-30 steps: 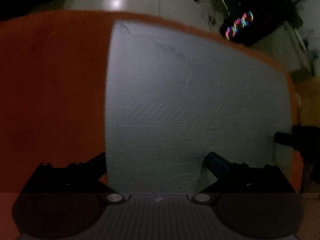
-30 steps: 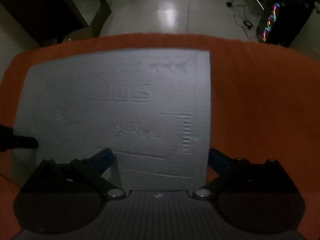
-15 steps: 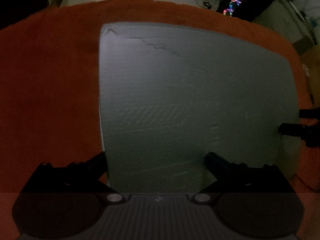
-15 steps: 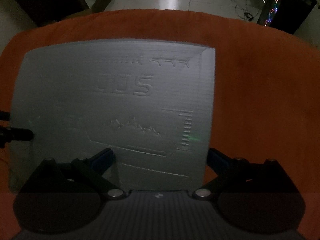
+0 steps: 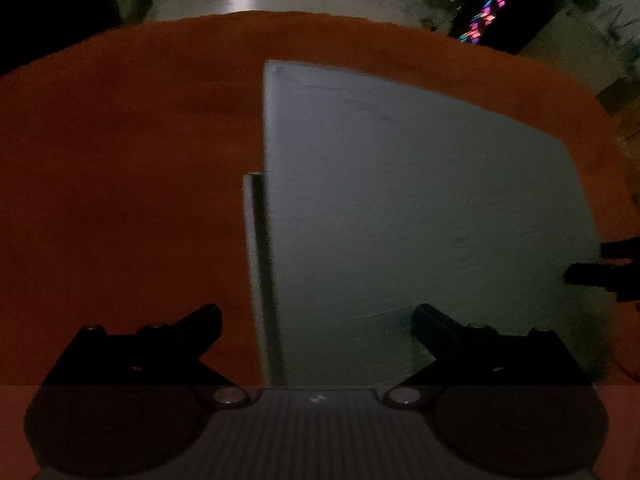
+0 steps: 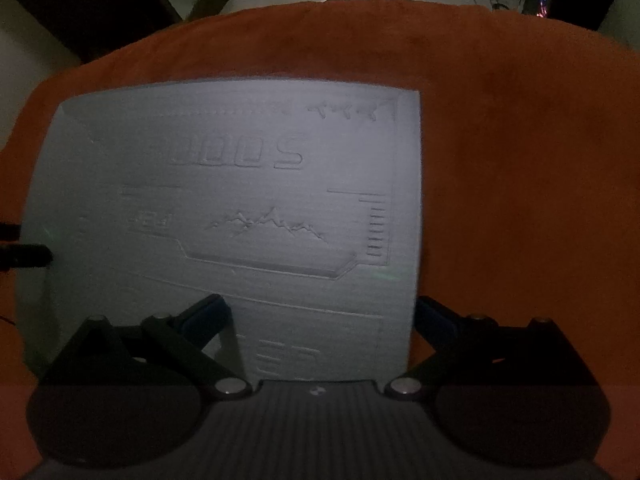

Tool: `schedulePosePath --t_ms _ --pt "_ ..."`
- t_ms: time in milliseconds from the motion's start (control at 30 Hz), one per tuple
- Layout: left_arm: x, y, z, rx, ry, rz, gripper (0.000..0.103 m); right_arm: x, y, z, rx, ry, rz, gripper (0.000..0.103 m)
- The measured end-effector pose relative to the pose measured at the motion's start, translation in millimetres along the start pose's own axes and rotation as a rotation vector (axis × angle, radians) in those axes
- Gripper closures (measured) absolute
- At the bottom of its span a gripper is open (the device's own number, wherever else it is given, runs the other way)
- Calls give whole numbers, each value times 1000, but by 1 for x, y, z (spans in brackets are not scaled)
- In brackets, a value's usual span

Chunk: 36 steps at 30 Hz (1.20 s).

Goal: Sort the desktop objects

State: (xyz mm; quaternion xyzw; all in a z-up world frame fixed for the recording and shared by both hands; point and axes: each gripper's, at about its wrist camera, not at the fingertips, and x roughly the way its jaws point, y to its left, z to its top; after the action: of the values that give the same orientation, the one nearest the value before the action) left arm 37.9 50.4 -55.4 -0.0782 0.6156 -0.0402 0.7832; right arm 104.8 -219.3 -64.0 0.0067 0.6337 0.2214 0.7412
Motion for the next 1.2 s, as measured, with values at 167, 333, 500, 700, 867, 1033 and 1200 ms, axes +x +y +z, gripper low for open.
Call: schedulePosePath --t_ms 167,333,500,700,867,1033,1200 --pt "8 -1 -1 -45 -28 -58 0 -2 1 -5 0 -11 15 0" --pt "4 -17 -3 4 16 -36 2 -17 4 -19 3 -18 31 0" --pt "-9 -26 -15 37 27 -6 2 -24 10 -45 -8 0 3 0" --pt "-20 -28 -19 51 -14 3 2 -49 9 -62 16 -11 52 0" --pt "-20 -29 -20 88 -14 81 1 -42 22 -68 -75 -24 -2 0" --pt "17 -21 -30 73 69 71 0 -29 29 -74 -126 -28 -74 1" --pt "15 -12 -36 45 56 43 0 -24 19 -72 -109 -38 -52 0"
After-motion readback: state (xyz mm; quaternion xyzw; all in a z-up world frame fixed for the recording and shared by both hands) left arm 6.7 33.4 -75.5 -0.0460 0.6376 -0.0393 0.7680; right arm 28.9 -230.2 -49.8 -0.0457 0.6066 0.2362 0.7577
